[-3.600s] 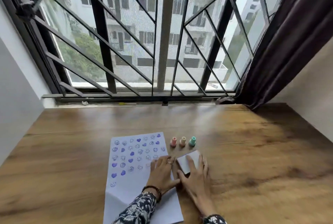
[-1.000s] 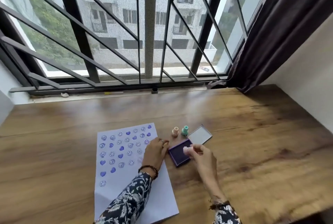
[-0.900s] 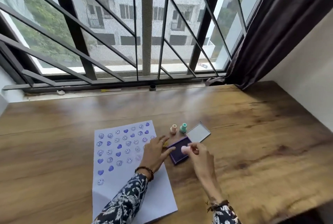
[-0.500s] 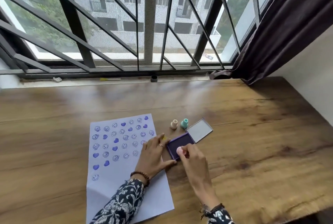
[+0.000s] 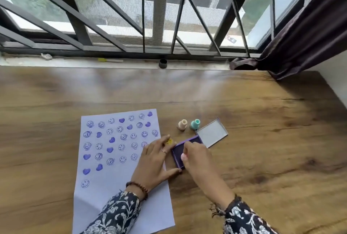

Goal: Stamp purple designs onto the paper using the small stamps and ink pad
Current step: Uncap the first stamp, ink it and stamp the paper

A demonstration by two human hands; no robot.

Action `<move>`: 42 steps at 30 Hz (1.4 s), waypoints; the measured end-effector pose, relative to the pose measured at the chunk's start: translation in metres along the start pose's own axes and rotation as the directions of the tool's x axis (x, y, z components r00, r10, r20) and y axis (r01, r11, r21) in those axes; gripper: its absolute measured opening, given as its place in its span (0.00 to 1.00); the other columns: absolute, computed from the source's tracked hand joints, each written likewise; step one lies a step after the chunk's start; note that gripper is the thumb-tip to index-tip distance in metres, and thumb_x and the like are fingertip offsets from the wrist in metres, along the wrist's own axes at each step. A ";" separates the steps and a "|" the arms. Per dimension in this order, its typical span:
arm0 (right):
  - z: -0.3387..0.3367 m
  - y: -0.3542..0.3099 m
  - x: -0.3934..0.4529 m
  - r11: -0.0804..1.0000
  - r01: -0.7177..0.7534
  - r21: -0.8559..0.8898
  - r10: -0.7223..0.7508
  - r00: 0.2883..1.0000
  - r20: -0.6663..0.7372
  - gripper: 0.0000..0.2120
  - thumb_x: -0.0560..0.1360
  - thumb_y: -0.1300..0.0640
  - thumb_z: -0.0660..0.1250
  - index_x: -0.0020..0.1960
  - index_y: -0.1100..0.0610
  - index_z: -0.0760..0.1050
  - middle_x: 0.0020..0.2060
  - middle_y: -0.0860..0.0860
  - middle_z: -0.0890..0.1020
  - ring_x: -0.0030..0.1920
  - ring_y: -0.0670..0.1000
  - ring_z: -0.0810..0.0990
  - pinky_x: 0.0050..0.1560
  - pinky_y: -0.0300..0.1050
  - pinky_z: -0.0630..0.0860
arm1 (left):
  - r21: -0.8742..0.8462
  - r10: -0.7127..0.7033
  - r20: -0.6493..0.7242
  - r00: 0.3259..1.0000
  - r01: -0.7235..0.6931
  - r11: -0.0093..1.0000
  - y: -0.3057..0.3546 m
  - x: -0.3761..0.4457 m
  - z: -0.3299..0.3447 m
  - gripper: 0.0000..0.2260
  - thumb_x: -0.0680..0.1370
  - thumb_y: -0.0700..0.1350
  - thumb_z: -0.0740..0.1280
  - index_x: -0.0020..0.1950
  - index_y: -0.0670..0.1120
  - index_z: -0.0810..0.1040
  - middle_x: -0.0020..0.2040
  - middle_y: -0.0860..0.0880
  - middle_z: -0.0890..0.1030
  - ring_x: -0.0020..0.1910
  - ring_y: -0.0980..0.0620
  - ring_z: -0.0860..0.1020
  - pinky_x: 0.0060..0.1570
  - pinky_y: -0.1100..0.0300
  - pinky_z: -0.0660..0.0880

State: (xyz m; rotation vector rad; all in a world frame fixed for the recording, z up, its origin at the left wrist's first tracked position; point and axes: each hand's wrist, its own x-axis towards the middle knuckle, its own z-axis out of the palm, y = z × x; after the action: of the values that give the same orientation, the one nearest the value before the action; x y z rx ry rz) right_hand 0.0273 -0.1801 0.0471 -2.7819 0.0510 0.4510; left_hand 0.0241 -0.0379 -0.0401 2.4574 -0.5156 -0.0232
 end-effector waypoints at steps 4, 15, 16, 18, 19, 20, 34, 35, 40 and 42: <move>-0.004 0.003 0.010 1.000 -0.002 0.000 0.002 0.995 0.097 0.07 0.74 0.60 0.61 0.48 0.60 0.76 0.49 0.57 0.81 0.53 0.58 0.76 0.51 0.48 0.72 | 0.013 0.009 -0.017 1.000 -0.009 1.000 0.000 -0.002 0.001 0.31 0.66 0.67 0.62 0.65 0.54 0.66 0.68 0.52 0.67 0.63 0.54 0.65 0.60 0.59 0.59; 0.004 0.005 0.011 1.000 -0.005 -0.002 0.005 0.999 0.035 0.08 0.72 0.62 0.61 0.47 0.61 0.78 0.48 0.59 0.82 0.51 0.60 0.78 0.49 0.50 0.75 | 0.004 -0.031 0.028 0.999 0.031 1.000 0.006 -0.001 -0.006 0.32 0.65 0.68 0.61 0.65 0.55 0.65 0.68 0.49 0.70 0.64 0.53 0.65 0.62 0.59 0.57; 0.003 0.005 0.010 0.999 -0.025 0.023 0.024 0.999 0.025 0.09 0.72 0.62 0.61 0.47 0.61 0.78 0.48 0.59 0.83 0.52 0.60 0.78 0.49 0.48 0.75 | 0.008 -0.037 0.035 0.999 0.037 0.999 0.006 -0.001 -0.007 0.32 0.65 0.68 0.61 0.65 0.54 0.65 0.68 0.49 0.70 0.65 0.51 0.66 0.62 0.58 0.57; 0.000 0.004 0.005 0.992 -0.070 0.103 0.070 0.998 0.005 0.07 0.70 0.63 0.63 0.46 0.61 0.79 0.46 0.59 0.83 0.50 0.59 0.79 0.48 0.46 0.74 | 0.002 -0.043 0.069 0.997 0.043 0.999 0.009 -0.001 -0.011 0.35 0.64 0.68 0.60 0.67 0.52 0.65 0.71 0.47 0.66 0.67 0.47 0.66 0.66 0.55 0.57; -0.001 0.004 -0.001 0.982 -0.082 0.170 0.089 0.996 -0.030 0.05 0.70 0.62 0.64 0.43 0.60 0.79 0.43 0.59 0.83 0.48 0.59 0.79 0.47 0.47 0.74 | -0.014 -0.045 0.100 0.994 0.046 0.999 0.011 0.000 -0.014 0.37 0.64 0.68 0.61 0.68 0.51 0.63 0.72 0.47 0.63 0.69 0.46 0.63 0.68 0.53 0.56; 0.000 0.003 -0.008 0.960 -0.093 0.263 0.118 0.990 -0.082 0.02 0.69 0.61 0.66 0.40 0.59 0.78 0.39 0.57 0.82 0.44 0.58 0.79 0.45 0.48 0.74 | -0.039 -0.049 0.138 0.989 0.054 0.998 0.014 0.000 -0.018 0.38 0.65 0.66 0.63 0.70 0.50 0.60 0.74 0.47 0.59 0.71 0.47 0.59 0.70 0.52 0.54; 0.051 -0.079 -0.093 -0.622 -0.358 0.697 -0.105 0.919 0.379 0.32 0.41 0.63 0.85 0.43 0.67 0.81 0.34 0.59 0.83 0.31 0.52 0.83 0.32 0.42 0.82 | -0.143 0.072 0.143 0.987 -0.051 0.988 -0.049 -0.051 -0.116 0.34 0.67 0.62 0.59 0.71 0.52 0.58 0.72 0.51 0.65 0.71 0.53 0.63 0.67 0.55 0.59; 0.055 -0.085 -0.096 -0.649 -0.376 0.661 -0.138 0.913 0.384 0.31 0.42 0.65 0.84 0.44 0.68 0.81 0.35 0.60 0.83 0.32 0.53 0.83 0.32 0.42 0.82 | -0.115 0.057 0.150 0.987 -0.040 0.993 -0.058 -0.057 -0.121 0.35 0.66 0.63 0.57 0.71 0.53 0.58 0.72 0.51 0.64 0.71 0.53 0.62 0.67 0.54 0.58; 0.075 -0.111 -0.103 -0.701 -0.372 0.609 -0.149 0.911 0.385 0.33 0.43 0.69 0.83 0.47 0.69 0.79 0.41 0.63 0.84 0.37 0.55 0.85 0.34 0.44 0.83 | 0.079 0.012 0.231 0.973 -0.031 0.996 -0.116 -0.095 -0.142 0.42 0.60 0.70 0.56 0.71 0.54 0.57 0.74 0.52 0.60 0.73 0.51 0.56 0.68 0.52 0.53; 0.084 -0.120 -0.102 -0.699 -0.356 0.620 -0.116 0.912 0.394 0.33 0.43 0.68 0.84 0.48 0.68 0.80 0.42 0.62 0.84 0.38 0.54 0.85 0.33 0.44 0.83 | 0.154 -0.055 0.301 0.952 0.008 0.988 -0.130 -0.107 -0.149 0.46 0.57 0.71 0.53 0.72 0.54 0.53 0.75 0.55 0.55 0.74 0.54 0.50 0.69 0.53 0.48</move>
State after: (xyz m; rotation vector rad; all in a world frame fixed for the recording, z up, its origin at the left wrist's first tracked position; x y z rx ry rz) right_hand -0.0846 -0.0414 0.0409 -0.3840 0.5945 0.4003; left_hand -0.0077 0.1819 -0.0067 2.6257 -0.6294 -0.3963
